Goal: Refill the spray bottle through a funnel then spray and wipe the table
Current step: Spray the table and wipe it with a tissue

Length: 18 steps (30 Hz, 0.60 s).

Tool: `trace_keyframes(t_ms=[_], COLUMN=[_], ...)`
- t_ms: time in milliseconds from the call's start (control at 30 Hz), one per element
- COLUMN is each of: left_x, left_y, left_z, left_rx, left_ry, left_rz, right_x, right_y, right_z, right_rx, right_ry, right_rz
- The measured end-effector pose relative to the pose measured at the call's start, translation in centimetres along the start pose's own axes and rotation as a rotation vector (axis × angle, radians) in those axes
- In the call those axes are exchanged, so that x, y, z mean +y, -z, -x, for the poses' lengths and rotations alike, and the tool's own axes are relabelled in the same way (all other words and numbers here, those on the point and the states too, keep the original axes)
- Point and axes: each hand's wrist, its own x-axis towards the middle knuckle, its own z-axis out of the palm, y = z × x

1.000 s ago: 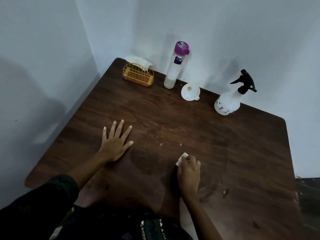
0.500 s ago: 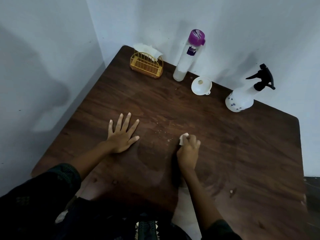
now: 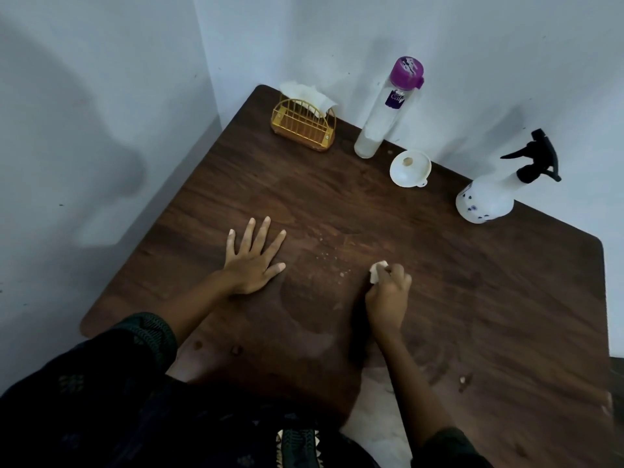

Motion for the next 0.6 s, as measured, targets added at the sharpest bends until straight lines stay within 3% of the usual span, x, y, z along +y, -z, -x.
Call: trace_keyframes(t_ms=[167, 300, 367, 467, 600], left_x=[-0.1, -0.1, -0.1, -0.1, 0.0], left_y=[-0.1, -0.2, -0.2, -0.1, 0.0], left_z=[-0.1, -0.2, -0.2, -0.1, -0.1], left_rx=[0.007, 0.009, 0.011, 0.011, 0.013], left_ry=[-0.007, -0.008, -0.011, -0.007, -0.006], left_rz=[0.011, 0.010, 0.009, 0.002, 0.001], right_x=[-5.6, -4.1, -1.4, 1.1, -1.7], right_y=[-0.9, -0.9, -0.3, 0.5, -0.1], right_z=[1.6, 5.1, 5.3, 3.3, -0.1], right_rx=[-0.133, -0.178, -0.134, -0.059, -0.071], right_ry=[0.255, 0.474, 0.447, 0.246, 0.085], right_rz=[-0.041, 0.011, 0.029, 0.057, 0.043])
